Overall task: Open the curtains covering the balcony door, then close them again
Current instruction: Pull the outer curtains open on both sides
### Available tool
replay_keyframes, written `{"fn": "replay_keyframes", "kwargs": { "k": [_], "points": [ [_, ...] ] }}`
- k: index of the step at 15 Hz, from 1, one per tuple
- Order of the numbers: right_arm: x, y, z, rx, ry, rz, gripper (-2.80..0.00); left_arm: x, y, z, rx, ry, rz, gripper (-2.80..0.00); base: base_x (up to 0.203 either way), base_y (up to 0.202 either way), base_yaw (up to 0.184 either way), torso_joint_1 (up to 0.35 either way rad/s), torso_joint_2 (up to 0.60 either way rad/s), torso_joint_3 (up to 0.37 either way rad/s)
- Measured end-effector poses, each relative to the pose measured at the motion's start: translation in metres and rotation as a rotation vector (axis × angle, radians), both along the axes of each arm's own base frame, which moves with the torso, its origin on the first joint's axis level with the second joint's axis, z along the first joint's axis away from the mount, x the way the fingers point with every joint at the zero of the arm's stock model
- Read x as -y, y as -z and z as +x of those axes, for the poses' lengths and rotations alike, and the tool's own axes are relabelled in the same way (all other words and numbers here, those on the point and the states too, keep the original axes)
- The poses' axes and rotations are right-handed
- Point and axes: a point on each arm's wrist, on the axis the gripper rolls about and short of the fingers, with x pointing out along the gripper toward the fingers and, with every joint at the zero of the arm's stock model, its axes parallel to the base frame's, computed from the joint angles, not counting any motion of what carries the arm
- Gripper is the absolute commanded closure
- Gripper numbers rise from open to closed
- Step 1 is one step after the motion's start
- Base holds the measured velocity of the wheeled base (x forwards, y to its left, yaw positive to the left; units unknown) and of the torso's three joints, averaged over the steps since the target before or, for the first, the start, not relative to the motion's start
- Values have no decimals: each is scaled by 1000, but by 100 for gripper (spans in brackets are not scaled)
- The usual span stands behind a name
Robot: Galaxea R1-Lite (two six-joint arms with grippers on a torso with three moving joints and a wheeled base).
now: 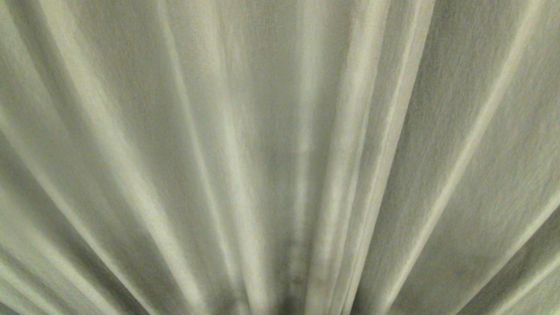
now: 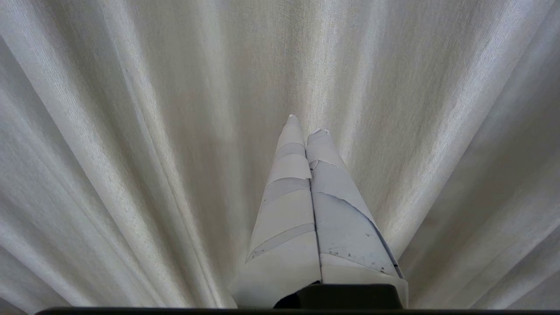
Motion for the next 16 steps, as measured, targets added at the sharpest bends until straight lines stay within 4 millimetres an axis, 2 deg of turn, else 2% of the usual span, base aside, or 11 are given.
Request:
{"fn": "replay_keyframes", "kwargs": {
  "k": [4, 7, 9, 12, 16],
  "points": [
    [-4, -32, -13, 84, -176, -1, 0, 0, 0, 0, 0, 0, 0, 0, 0, 0, 0, 0, 0, 0],
    [-4, -62, -27, 56, -182, 0, 0, 0, 0, 0, 0, 0, 0, 0, 0, 0, 0, 0, 0, 0],
    [-4, -84, -29, 20, -185, 4, 0, 0, 0, 0, 0, 0, 0, 0, 0, 0, 0, 0, 0, 0],
    [-4, -125, -15, -11, -200, 6, 0, 0, 0, 0, 0, 0, 0, 0, 0, 0, 0, 0, 0, 0],
    [-6, -180, 29, -26, -300, 7, 0, 0, 0, 0, 0, 0, 0, 0, 0, 0, 0, 0, 0, 0]
  ]
}}
